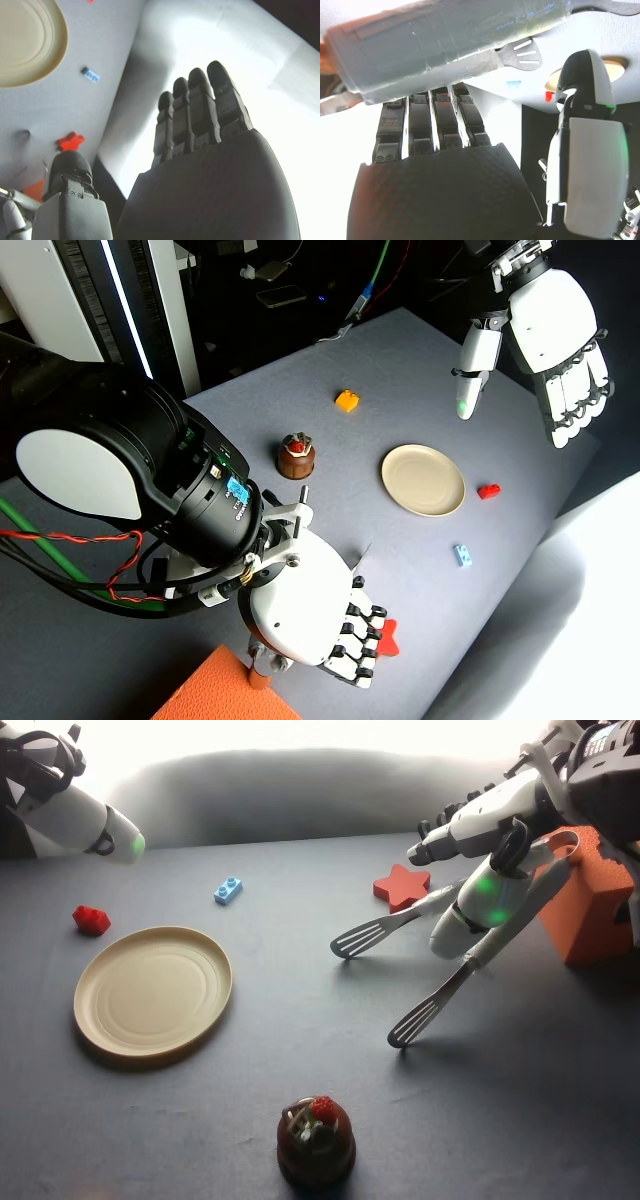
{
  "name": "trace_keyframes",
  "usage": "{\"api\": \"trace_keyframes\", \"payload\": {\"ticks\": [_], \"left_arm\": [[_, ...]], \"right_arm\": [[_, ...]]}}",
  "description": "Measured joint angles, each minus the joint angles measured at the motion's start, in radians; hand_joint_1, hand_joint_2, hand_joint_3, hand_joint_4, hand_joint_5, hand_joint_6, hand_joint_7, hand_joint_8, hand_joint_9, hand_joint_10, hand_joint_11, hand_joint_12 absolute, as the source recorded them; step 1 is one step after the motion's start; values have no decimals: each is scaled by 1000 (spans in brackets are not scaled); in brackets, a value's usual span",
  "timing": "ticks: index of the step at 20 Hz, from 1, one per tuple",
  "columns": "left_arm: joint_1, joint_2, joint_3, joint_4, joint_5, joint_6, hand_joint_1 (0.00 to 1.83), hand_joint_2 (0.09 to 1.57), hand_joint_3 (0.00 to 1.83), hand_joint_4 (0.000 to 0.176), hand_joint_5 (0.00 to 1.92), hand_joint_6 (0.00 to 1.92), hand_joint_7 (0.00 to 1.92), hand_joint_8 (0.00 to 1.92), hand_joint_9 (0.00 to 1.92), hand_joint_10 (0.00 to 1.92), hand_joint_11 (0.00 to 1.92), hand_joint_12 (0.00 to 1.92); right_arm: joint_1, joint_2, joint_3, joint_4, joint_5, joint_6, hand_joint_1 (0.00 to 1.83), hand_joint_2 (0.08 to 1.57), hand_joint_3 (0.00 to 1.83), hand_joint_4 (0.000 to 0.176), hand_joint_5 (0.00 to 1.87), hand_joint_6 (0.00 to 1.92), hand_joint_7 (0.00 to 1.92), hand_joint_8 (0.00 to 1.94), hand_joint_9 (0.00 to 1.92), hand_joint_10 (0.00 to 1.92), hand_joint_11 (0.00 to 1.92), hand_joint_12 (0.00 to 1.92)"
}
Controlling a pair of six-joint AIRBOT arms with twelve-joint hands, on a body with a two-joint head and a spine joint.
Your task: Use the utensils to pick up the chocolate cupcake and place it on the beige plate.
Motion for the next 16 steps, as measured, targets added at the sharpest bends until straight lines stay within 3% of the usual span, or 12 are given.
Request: {"api": "trace_keyframes", "payload": {"ticks": [3, 6, 9, 16], "left_arm": [[-1, 0, 2, 0, 0, 0, 145, 1068, 0, 0, 178, 4, 212, 6, 203, 8, 0, 463], [-1, 0, 2, 2, 1, 0, 138, 1077, 1, 0, 162, 1, 186, 3, 179, 2, 0, 338], [-1, 0, 2, 2, 1, 0, 142, 1071, 0, 0, 160, 0, 186, 2, 182, 1, 0, 355], [-1, 0, 2, 2, 1, 0, 183, 1060, 0, 0, 177, 4, 199, 4, 195, 5, 0, 370]], "right_arm": [[-7, 0, 0, 1, 1, -4, 535, 916, 0, 0, 0, 0, 0, 0, 0, 0, 0, 0], [-14, 4, 0, -2, 14, -16, 472, 877, 0, 0, 0, 0, 0, 0, 0, 0, 0, 0], [-26, 5, 0, -3, 28, -35, 103, 760, 0, 0, 0, 0, 0, 0, 0, 0, 0, 0], [-44, 5, 0, -13, 49, -49, 135, 757, 0, 0, 0, 0, 0, 0, 0, 0, 0, 0]]}}
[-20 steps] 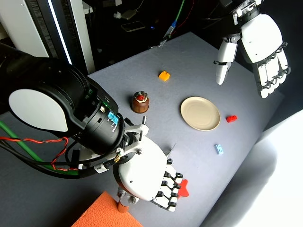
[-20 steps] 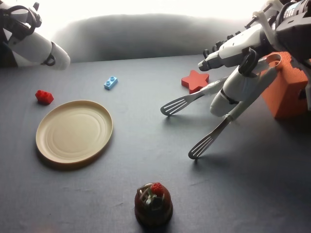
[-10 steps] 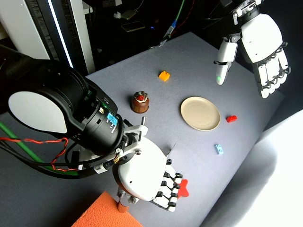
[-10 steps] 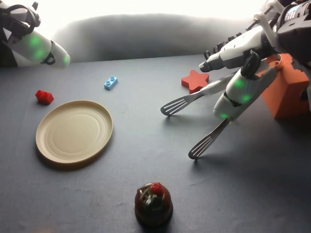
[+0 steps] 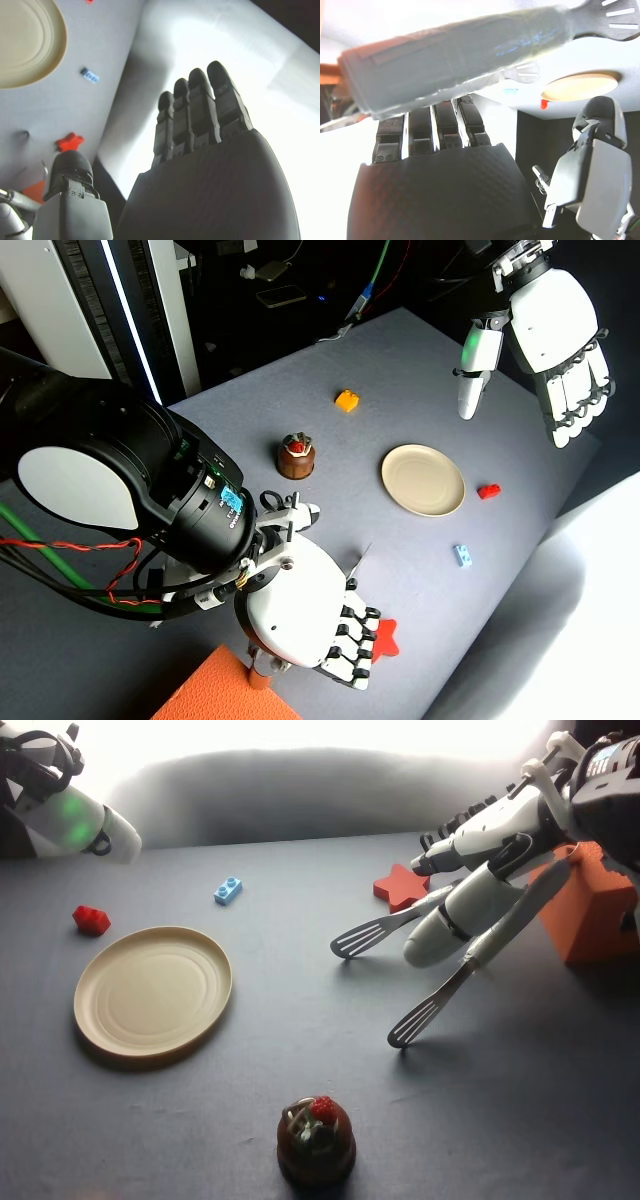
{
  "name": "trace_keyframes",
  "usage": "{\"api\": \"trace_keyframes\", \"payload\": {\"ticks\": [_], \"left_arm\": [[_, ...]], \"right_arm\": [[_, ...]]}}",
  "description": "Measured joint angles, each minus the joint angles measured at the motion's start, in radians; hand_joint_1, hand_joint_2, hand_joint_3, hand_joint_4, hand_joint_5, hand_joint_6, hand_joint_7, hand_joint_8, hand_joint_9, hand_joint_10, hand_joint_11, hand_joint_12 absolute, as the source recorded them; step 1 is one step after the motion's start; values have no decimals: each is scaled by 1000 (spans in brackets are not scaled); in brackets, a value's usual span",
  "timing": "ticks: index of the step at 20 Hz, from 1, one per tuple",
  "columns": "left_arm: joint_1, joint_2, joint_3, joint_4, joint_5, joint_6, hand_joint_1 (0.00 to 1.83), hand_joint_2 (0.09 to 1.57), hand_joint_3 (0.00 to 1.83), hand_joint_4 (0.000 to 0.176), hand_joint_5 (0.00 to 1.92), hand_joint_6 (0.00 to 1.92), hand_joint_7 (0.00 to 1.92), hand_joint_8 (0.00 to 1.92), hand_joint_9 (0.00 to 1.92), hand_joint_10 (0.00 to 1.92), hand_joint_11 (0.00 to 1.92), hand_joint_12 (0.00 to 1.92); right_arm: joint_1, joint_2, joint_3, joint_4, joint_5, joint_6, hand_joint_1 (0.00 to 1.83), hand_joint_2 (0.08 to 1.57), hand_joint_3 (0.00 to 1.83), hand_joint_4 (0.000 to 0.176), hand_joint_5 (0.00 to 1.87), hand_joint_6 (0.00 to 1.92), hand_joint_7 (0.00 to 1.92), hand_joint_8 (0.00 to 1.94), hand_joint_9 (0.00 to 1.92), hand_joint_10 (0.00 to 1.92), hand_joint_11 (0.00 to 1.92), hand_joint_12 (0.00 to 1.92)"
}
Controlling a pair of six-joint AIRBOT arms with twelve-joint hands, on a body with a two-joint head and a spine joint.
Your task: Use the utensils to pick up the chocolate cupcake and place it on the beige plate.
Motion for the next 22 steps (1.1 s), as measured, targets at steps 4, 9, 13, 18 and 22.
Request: {"api": "trace_keyframes", "payload": {"ticks": [4, 9, 13, 18, 22], "left_arm": [[0, 0, 0, 0, -2, 1, 181, 1062, 0, 0, 175, 2, 196, 3, 191, 4, 0, 371], [0, 0, 0, 0, -3, 1, 192, 1056, 0, 0, 163, 0, 188, 0, 180, 0, 0, 347], [0, 0, 0, 1, -1, 2, 252, 1037, 0, 0, 152, 3, 180, 3, 171, 5, 0, 322], [0, -1, 2, 0, -4, 1, 296, 1018, 0, 0, 163, 0, 182, 3, 180, 2, 0, 366], [0, -1, 2, 0, -4, 1, 288, 1020, 1, 0, 169, 1, 196, 2, 187, 1, 0, 315]], "right_arm": [[-9, 2, 0, -35, 13, 0, 425, 872, 27, 0, 0, 0, 0, 0, 0, 0, 0, 0], [-32, 10, 0, -22, 61, -13, 762, 985, 20, 0, 0, 0, 0, 0, 0, 0, 0, 0], [-32, 9, -1, -20, 76, -13, 831, 1035, 23, 0, 0, 0, 0, 0, 0, 0, 0, 0], [-32, 9, -1, -16, 77, -13, 811, 1006, 4, 0, 0, 0, 0, 0, 0, 0, 0, 0], [-28, 9, -1, -16, 68, -10, 700, 1059, 20, 0, 0, 0, 0, 0, 0, 0, 0, 0]]}}
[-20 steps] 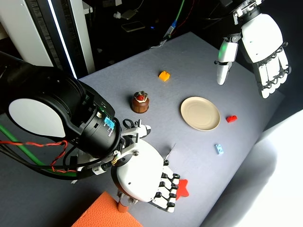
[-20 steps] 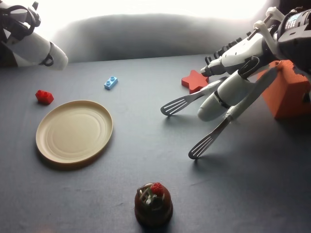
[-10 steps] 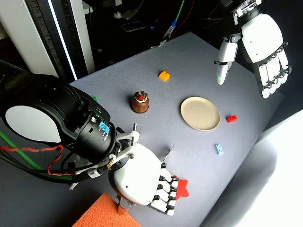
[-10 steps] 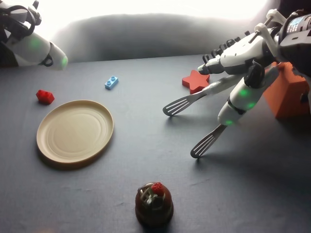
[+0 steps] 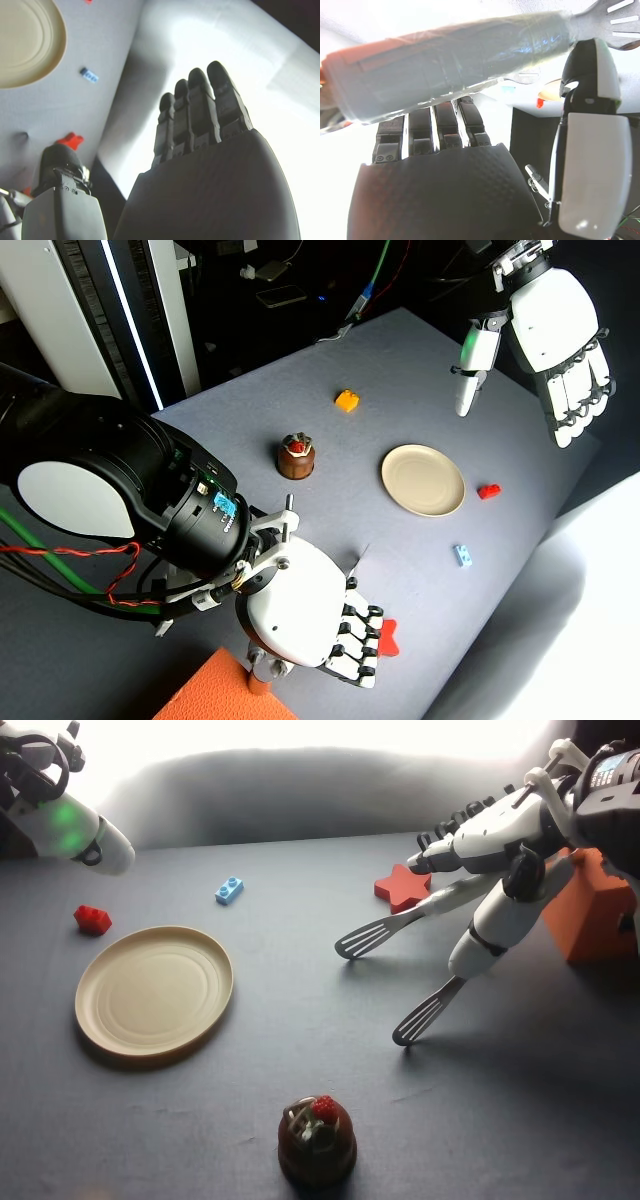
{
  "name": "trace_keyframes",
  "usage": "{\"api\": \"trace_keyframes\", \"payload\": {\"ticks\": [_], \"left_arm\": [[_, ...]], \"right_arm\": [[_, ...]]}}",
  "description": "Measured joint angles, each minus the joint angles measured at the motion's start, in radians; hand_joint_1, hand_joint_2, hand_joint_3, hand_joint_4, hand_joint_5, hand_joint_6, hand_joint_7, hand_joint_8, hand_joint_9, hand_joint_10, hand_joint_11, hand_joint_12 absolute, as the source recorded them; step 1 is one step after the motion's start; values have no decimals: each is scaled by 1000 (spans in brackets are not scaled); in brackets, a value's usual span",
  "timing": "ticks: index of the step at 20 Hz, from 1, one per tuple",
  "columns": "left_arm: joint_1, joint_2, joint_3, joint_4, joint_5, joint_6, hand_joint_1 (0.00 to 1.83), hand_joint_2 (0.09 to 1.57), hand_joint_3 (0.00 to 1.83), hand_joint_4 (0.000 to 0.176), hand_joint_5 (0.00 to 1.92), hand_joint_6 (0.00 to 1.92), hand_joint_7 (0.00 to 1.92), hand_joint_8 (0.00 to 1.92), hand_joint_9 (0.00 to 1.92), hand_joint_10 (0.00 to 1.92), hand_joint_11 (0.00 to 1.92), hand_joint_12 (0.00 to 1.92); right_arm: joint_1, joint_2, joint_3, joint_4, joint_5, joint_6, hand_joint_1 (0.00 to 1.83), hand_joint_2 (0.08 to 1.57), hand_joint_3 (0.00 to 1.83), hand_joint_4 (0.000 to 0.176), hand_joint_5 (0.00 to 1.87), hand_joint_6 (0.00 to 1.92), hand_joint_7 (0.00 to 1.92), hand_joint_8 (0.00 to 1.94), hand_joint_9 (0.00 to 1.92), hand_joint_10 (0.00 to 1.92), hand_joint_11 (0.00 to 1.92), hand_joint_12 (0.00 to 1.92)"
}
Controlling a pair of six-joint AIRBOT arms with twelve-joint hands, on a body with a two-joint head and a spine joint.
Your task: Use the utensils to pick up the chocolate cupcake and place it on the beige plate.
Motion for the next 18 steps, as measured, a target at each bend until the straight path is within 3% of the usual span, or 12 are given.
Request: {"api": "trace_keyframes", "payload": {"ticks": [2, 3, 10, 18], "left_arm": [[0, 0, 0, 0, 0, 0, 272, 1024, 2, 0, 170, 1, 198, 2, 186, 0, 0, 315], [0, 0, 0, 0, 0, 0, 287, 1025, 1, 0, 163, 1, 185, 1, 166, 1, 0, 264], [0, 0, 0, 0, 0, 0, 306, 1018, 2, 0, 153, 1, 165, 1, 146, 2, 0, 243], [0, 0, 0, 0, 0, 0, 290, 1030, 2, 0, 134, 0, 152, 0, 135, 0, 0, 207]], "right_arm": [[10, 2, -5, -13, -18, -2, 717, 1009, 0, 0, 0, 0, 0, 0, 0, 0, 0, 0], [12, 5, -10, -17, -21, -2, 621, 989, 0, 0, 0, 0, 0, 0, 0, 0, 0, 0], [11, 18, -26, -27, -41, -7, 495, 897, 0, 0, 0, 0, 0, 0, 0, 0, 0, 0], [12, 20, -27, -27, -41, -9, 496, 841, 0, 0, 0, 0, 0, 0, 0, 0, 0, 0]]}}
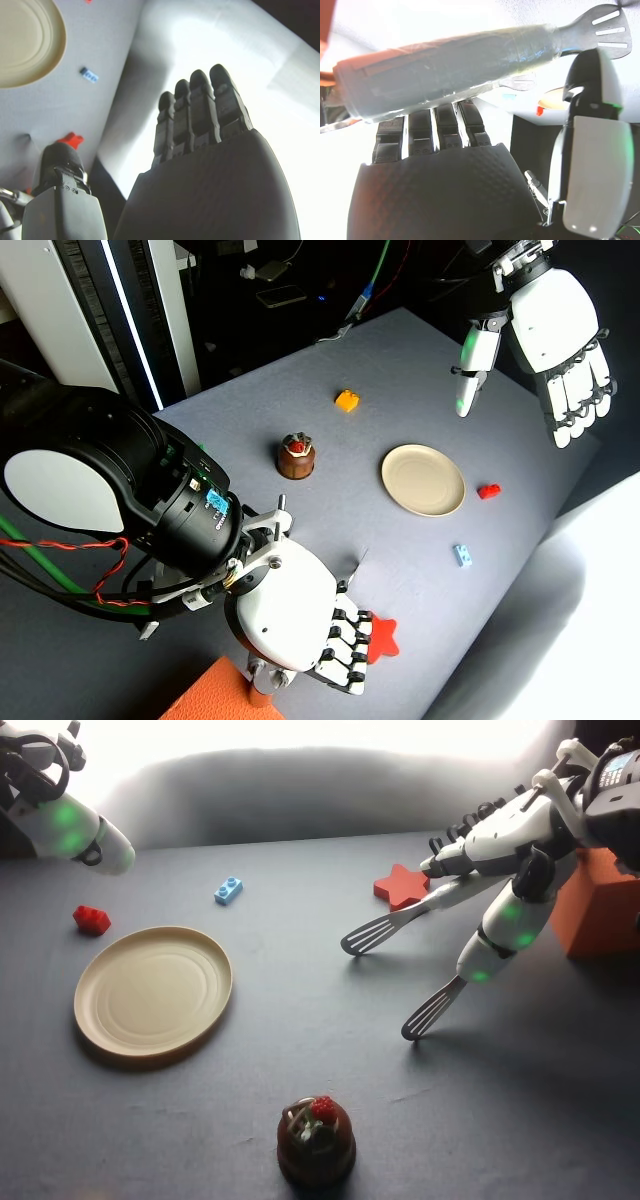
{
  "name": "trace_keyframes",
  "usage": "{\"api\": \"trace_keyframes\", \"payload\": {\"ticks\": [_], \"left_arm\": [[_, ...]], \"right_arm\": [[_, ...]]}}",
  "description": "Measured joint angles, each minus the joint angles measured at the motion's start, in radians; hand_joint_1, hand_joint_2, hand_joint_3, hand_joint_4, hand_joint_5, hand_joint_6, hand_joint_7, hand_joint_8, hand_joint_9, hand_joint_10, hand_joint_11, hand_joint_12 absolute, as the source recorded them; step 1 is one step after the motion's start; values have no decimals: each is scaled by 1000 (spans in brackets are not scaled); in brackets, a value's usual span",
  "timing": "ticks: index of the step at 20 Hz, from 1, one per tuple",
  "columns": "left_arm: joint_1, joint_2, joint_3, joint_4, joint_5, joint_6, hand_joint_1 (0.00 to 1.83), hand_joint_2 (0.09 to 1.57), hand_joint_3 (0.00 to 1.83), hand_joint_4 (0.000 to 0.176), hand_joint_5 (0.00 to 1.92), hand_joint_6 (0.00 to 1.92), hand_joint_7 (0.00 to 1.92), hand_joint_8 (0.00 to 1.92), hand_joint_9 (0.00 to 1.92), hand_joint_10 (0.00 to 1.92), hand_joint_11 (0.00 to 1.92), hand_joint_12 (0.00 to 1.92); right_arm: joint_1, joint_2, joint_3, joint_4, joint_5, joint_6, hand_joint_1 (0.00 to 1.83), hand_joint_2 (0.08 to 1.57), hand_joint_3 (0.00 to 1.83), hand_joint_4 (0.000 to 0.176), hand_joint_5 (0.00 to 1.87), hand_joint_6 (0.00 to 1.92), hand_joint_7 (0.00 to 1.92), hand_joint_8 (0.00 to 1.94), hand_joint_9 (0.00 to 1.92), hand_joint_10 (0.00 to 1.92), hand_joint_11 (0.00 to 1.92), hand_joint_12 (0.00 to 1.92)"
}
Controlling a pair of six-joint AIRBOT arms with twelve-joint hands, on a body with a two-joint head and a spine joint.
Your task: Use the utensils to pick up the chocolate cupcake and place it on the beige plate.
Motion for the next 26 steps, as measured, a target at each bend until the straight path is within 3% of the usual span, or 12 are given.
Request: {"api": "trace_keyframes", "payload": {"ticks": [4, 8, 10, 12, 16, 21, 26], "left_arm": [[0, 0, 0, 0, 0, 0, 296, 1020, 0, 0, 171, 7, 190, 7, 173, 8, 0, 273], [0, 0, 0, 0, 0, 0, 279, 1030, 1, 0, 143, 1, 162, 3, 138, 1, 0, 200], [0, 0, 0, 0, 0, 0, 275, 1026, 0, 0, 149, 2, 170, 3, 153, 3, 0, 261], [0, 0, 0, 0, -2, 0, 289, 1025, 0, 0, 135, 0, 158, 0, 144, 2, 0, 263], [0, 0, 0, 0, -2, 0, 318, 1015, 0, 0, 159, 3, 183, 4, 163, 4, 0, 287], [0, 0, 0, 0, -2, 0, 320, 1016, 0, 0, 142, 3, 173, 3, 153, 2, 0, 276], [0, -1, 4, 0, -1, 0, 323, 1020, 0, 0, 154, 5, 181, 5, 169, 4, 0, 288]], "right_arm": [[-1, 10, 0, -1, 8, -31, 499, 859, 0, 0, 0, 0, 0, 0, 0, 0, 0, 0], [-16, 11, 0, -1, 37, -61, 546, 848, 0, 0, 0, 0, 0, 0, 0, 0, 0, 0], [-27, 11, 0, 0, 50, -74, 614, 908, 11, 0, 0, 0, 0, 0, 0, 0, 0, 0], [-28, 11, 0, 0, 67, -102, 862, 953, 21, 0, 0, 0, 0, 0, 0, 0, 0, 0], [-34, 11, -1, 2, 82, -112, 942, 1096, 36, 0, 0, 0, 0, 0, 0, 0, 0, 0], [-34, 11, -1, 2, 81, -109, 989, 1148, 40, 0, 0, 0, 0, 0, 0, 0, 0, 0], [-33, 11, -1, 3, 81, -106, 1047, 1088, 5, 0, 18, 6, 10, 3, 23, 7, 48, 25]]}}
